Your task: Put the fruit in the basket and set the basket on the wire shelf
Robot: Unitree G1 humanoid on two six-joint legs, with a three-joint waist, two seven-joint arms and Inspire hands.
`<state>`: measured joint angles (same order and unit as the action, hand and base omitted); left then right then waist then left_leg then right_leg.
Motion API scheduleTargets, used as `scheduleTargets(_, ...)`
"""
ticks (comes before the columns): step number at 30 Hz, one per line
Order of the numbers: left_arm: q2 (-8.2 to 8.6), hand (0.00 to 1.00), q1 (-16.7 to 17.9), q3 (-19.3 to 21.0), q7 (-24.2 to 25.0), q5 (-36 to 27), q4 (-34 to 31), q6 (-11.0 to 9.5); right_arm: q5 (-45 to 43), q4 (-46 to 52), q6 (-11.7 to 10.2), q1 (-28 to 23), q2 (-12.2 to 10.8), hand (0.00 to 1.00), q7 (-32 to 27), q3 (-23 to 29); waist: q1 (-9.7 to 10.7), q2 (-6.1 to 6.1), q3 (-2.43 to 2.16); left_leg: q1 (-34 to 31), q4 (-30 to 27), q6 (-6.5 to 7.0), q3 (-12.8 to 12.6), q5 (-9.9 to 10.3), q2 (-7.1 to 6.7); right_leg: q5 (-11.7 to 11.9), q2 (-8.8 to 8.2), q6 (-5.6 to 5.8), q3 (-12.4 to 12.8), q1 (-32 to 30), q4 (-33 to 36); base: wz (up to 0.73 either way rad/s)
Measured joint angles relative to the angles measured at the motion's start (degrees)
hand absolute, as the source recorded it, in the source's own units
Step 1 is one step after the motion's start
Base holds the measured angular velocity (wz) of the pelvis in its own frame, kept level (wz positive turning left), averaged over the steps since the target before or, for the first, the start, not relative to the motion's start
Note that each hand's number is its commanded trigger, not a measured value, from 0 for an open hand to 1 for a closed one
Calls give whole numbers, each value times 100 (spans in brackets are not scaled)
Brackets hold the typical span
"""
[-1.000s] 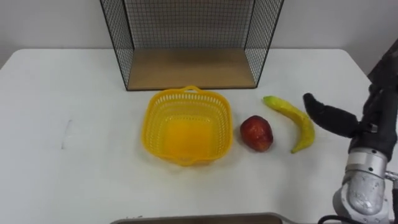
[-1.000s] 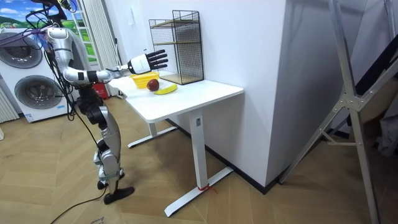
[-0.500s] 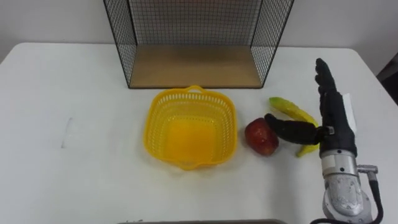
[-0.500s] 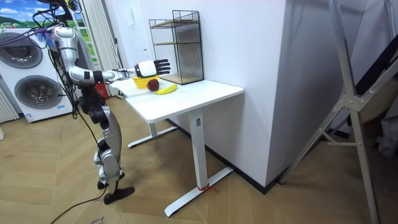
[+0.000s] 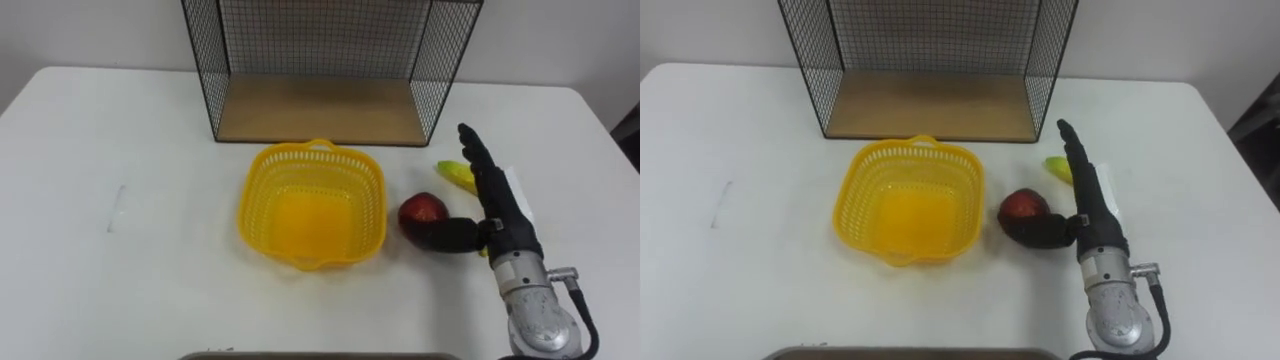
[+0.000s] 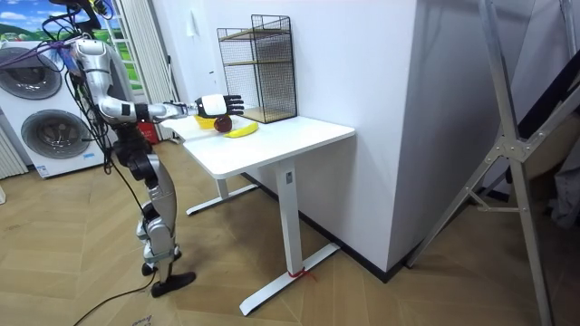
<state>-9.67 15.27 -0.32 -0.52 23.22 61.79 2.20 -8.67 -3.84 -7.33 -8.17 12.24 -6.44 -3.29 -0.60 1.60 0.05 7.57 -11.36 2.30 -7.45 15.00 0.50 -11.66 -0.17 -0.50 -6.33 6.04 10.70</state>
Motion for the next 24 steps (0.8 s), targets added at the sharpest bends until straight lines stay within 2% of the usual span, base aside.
scheduleTargets(17, 1, 0, 7, 3, 5, 3, 13, -1, -85, -1, 0, 1, -15, 0, 255, 2, 9, 15, -4, 22, -24, 0, 63, 0, -9, 5, -7, -1, -40, 100, -2, 1)
scheduleTargets(24, 1, 0, 19, 7, 8, 3, 9, -4, -85, -199, -1, 0, -17, 0, 352, 2, 15, 43, 1, 33, -37, 0, 166, 0, -23, 4, -48, 0, -140, 160, -10, 8)
